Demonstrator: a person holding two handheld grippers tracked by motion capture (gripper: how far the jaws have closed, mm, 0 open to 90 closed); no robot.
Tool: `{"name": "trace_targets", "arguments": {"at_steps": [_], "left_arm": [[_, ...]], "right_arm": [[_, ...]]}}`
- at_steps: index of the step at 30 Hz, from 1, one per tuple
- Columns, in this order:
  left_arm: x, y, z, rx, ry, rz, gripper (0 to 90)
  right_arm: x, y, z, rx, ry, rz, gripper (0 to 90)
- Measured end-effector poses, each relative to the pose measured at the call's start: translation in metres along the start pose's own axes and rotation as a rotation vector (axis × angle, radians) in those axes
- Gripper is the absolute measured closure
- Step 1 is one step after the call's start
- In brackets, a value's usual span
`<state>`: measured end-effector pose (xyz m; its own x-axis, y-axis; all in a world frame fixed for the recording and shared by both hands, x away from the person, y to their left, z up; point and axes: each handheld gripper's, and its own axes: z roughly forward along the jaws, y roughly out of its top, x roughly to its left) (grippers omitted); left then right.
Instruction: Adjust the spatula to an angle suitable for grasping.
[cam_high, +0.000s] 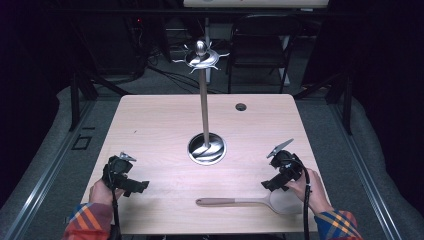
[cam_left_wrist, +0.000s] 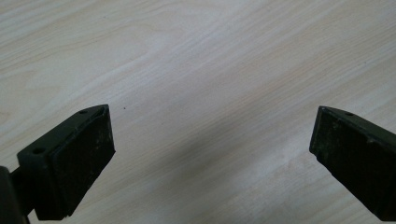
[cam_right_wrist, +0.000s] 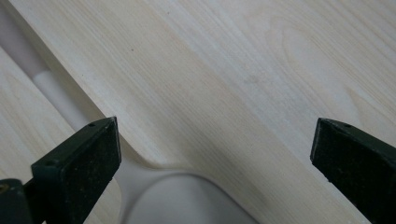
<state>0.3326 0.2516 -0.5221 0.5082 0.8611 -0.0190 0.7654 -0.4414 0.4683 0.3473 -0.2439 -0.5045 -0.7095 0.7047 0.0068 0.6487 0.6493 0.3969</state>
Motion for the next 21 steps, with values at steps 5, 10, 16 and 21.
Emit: {"name": "trace_targets", "arguments": {"at_steps": [5, 10, 16, 21], "left_arm": [[0.0, 0.001, 0.002, 0.02, -0.022, 0.019, 0.0], [-0.001, 0.001, 0.002, 0.023, -0.021, 0.04, 0.0], [-0.002, 0.002, 0.002, 0.02, -0.028, 0.055, 0.0], [-0.002, 0.002, 0.002, 0.027, -0.036, 0.059, 0.0]], "right_arm": [[0.006, 0.005, 0.005, 0.028, 0.016, -0.054, 2.3], [0.012, 0.01, 0.01, 0.045, 0.015, -0.087, 2.2], [0.021, 0.015, 0.013, 0.067, 0.003, -0.144, 3.4], [0.027, 0.019, 0.02, 0.079, 0.022, -0.166, 3.8]]}}
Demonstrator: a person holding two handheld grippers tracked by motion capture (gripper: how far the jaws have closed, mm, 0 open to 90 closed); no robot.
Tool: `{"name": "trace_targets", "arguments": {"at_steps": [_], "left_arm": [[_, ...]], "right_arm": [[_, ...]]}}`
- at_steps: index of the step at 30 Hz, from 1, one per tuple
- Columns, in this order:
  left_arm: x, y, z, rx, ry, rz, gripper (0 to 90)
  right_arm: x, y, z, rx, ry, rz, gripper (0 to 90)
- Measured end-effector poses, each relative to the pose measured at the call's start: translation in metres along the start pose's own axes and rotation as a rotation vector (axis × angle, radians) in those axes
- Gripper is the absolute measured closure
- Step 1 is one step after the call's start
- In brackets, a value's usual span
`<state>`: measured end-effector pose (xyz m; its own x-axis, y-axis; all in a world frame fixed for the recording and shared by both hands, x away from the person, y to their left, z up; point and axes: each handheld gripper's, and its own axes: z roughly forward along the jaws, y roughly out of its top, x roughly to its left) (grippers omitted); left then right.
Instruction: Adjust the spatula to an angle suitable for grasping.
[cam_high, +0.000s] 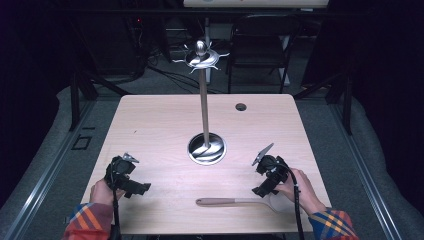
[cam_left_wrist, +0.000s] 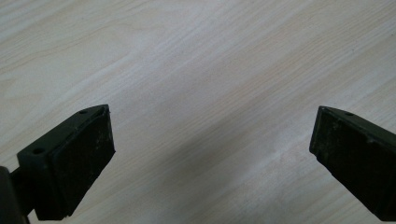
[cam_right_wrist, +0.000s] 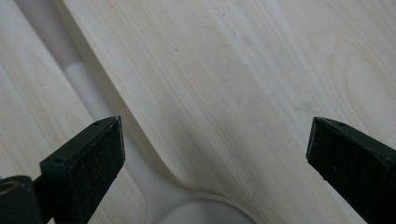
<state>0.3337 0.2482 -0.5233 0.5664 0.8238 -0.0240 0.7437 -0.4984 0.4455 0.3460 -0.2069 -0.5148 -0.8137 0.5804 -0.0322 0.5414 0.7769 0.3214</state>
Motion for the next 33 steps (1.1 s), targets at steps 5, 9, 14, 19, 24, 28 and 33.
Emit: {"name": "trace_targets", "arguments": {"at_steps": [5, 9, 14, 19, 24, 28, 33], "left_arm": [[0.001, -0.001, 0.001, -0.007, -0.008, -0.006, 0.0], [0.002, -0.001, 0.0, -0.019, -0.004, -0.013, 0.0], [0.001, -0.001, 0.0, -0.013, -0.015, -0.008, 0.0], [0.002, -0.001, 0.0, -0.033, -0.023, -0.011, 0.0], [0.002, -0.001, 0.0, -0.029, -0.024, -0.009, 0.0], [0.002, -0.001, 0.0, -0.027, -0.027, -0.007, 0.0], [0.002, 0.0, 0.001, -0.016, -0.035, -0.007, 0.0]], "right_arm": [[0.01, 0.007, 0.005, 0.031, 0.016, -0.044, 3.8], [0.014, 0.01, 0.011, 0.041, 0.035, -0.049, 4.2], [0.022, 0.014, 0.016, 0.054, 0.055, -0.077, 0.0], [0.03, 0.018, 0.018, 0.06, 0.065, -0.11, 2.2], [0.038, 0.023, 0.022, 0.086, 0.058, -0.176, 17.3], [0.045, 0.027, 0.025, 0.084, 0.075, -0.202, 30.9], [0.054, 0.029, 0.03, 0.118, 0.09, -0.259, 46.0]]}}
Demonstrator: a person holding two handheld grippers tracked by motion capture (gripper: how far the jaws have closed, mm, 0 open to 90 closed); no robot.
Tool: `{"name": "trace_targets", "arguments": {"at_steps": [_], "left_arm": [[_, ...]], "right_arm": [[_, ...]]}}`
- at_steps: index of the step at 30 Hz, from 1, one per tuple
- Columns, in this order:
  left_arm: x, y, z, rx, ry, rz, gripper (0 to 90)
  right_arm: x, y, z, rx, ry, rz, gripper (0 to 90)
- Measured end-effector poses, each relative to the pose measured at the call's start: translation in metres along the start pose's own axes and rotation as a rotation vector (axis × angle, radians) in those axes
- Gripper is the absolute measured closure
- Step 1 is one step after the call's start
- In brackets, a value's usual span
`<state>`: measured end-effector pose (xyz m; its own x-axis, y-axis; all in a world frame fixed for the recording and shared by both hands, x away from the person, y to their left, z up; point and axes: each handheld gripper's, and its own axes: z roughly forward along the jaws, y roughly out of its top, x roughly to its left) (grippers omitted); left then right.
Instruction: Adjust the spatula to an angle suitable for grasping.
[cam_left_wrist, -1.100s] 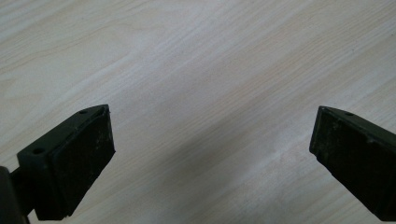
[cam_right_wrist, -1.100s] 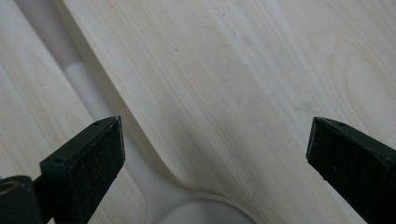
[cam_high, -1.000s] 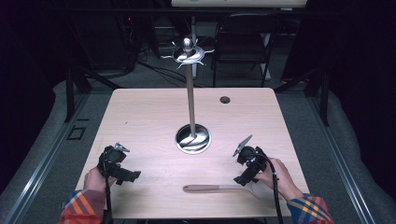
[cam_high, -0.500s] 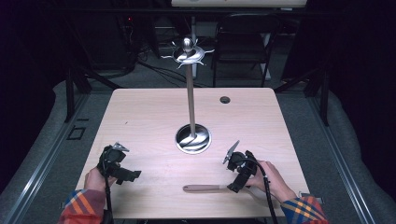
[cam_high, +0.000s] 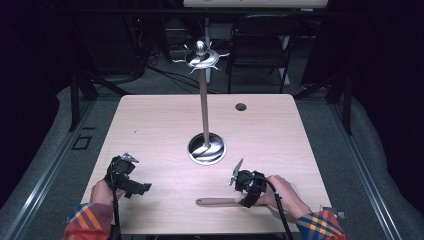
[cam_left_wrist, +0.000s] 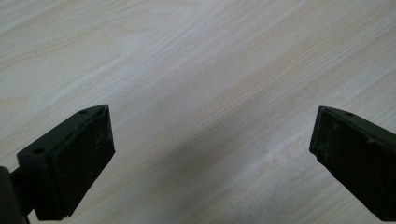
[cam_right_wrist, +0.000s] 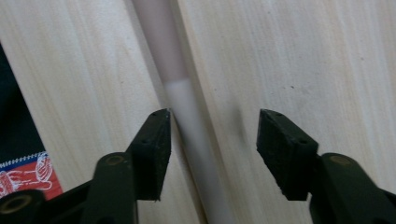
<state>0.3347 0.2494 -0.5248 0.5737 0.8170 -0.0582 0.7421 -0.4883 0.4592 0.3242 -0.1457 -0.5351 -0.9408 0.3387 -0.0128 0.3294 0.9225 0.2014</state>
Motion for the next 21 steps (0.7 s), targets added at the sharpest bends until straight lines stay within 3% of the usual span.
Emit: {"name": "trace_targets", "arguments": {"at_steps": [4, 9, 21], "left_arm": [[0.0, 0.0001, 0.0003, 0.003, -0.002, 0.001, 0.0], [0.0, 0.0002, 0.0002, 0.007, -0.001, 0.002, 0.0], [0.0, 0.0002, 0.0003, 0.011, 0.006, 0.001, 0.0]], "right_arm": [[0.0036, 0.0026, 0.0015, 0.011, 0.021, -0.024, 53.5], [0.0075, 0.0053, 0.0024, 0.022, 0.014, -0.05, 60.8], [0.0104, 0.0056, 0.0049, 0.04, 0.008, -0.077, 69.4]]}}
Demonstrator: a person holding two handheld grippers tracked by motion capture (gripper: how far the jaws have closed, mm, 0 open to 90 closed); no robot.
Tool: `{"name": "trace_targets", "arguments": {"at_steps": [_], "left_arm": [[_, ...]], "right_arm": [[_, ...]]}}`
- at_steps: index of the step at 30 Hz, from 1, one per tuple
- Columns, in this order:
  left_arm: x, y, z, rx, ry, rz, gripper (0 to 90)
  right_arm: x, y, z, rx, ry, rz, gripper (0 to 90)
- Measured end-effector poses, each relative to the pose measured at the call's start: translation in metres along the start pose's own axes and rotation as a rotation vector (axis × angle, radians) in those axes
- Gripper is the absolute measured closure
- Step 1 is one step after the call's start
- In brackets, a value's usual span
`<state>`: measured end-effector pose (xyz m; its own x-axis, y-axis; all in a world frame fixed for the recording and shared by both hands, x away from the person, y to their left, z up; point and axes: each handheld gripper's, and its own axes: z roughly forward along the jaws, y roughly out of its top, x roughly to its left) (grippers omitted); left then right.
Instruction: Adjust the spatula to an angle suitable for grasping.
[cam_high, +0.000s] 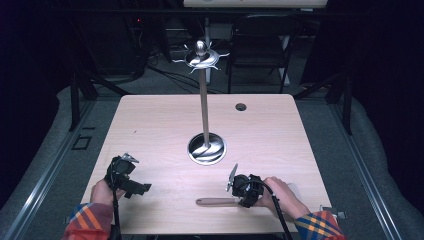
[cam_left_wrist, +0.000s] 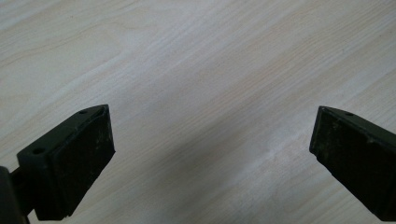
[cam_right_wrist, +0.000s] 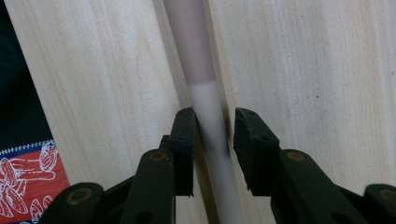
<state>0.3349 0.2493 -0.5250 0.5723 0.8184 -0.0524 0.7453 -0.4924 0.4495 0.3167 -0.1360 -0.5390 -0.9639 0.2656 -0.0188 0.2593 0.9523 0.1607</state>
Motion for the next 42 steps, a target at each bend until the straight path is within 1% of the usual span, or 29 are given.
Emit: {"name": "trace_targets", "arguments": {"at_steps": [4, 8, 14, 19, 23, 25, 26, 29, 30, 32, 33, 37, 38, 42], "left_arm": [[0.0, 0.0, 0.0, 0.001, 0.0, 0.001, 0.0], [0.0, -0.0001, -0.0001, 0.001, 0.002, -0.002, 0.0], [0.0003, 0.0001, -0.0004, 0.007, -0.001, -0.001, 0.0], [0.0003, 0.0001, -0.0004, 0.009, -0.001, 0.0, 0.0], [0.0002, 0.0002, -0.0003, 0.01, -0.001, 0.002, 0.0], [0.0001, 0.0002, -0.0004, 0.01, 0.0, 0.003, 0.0], [-0.0001, 0.0002, -0.0004, 0.008, 0.001, 0.004, 0.0], [-0.0002, 0.0003, -0.0004, 0.011, 0.002, 0.005, 0.0], [-0.0002, 0.0003, -0.0004, 0.011, 0.0, 0.005, 0.0], [-0.0004, 0.0004, -0.0002, 0.012, 0.003, 0.007, 0.0], [-0.0006, 0.0004, -0.0002, 0.012, 0.004, 0.007, 0.0], [-0.0008, 0.0004, -0.0003, 0.014, 0.003, 0.006, 0.0], [-0.0008, 0.0004, -0.0003, 0.013, 0.003, 0.005, 0.0], [-0.0007, 0.0005, -0.0002, 0.012, 0.004, 0.008, 0.0]], "right_arm": [[0.0004, -0.0001, 0.0005, -0.006, 0.003, -0.007, 72.1], [0.0014, 0.0005, 0.0011, 0.0, 0.002, -0.014, 72.5], [0.0035, 0.0006, 0.0014, -0.006, -0.019, -0.026, 73.8], [0.0029, 0.0006, 0.001, -0.005, -0.028, -0.022, 74.6], [0.0019, 0.0002, 0.0008, -0.01, -0.046, -0.017, 75.5], [0.0015, 0.0004, 0.0, -0.002, -0.054, -0.021, 75.7], [0.0012, -0.0004, 0.0002, -0.013, -0.055, -0.012, 76.0], [0.0005, -0.0008, -0.0001, -0.014, -0.061, -0.008, 76.5], [0.0004, -0.0004, -0.001, -0.005, -0.072, -0.018, 76.7], [0.0003, -0.0004, -0.0013, -0.005, -0.075, -0.018, 76.9], [-0.0003, -0.0012, -0.0012, -0.014, -0.078, -0.005, 77.1], [-0.0021, -0.0022, -0.0025, -0.021, -0.088, 0.008, 77.5], [-0.0031, -0.003, -0.0034, -0.025, -0.092, 0.022, 77.6], [-0.0046, -0.0038, -0.0043, -0.029, -0.099, 0.033, 77.7]]}}
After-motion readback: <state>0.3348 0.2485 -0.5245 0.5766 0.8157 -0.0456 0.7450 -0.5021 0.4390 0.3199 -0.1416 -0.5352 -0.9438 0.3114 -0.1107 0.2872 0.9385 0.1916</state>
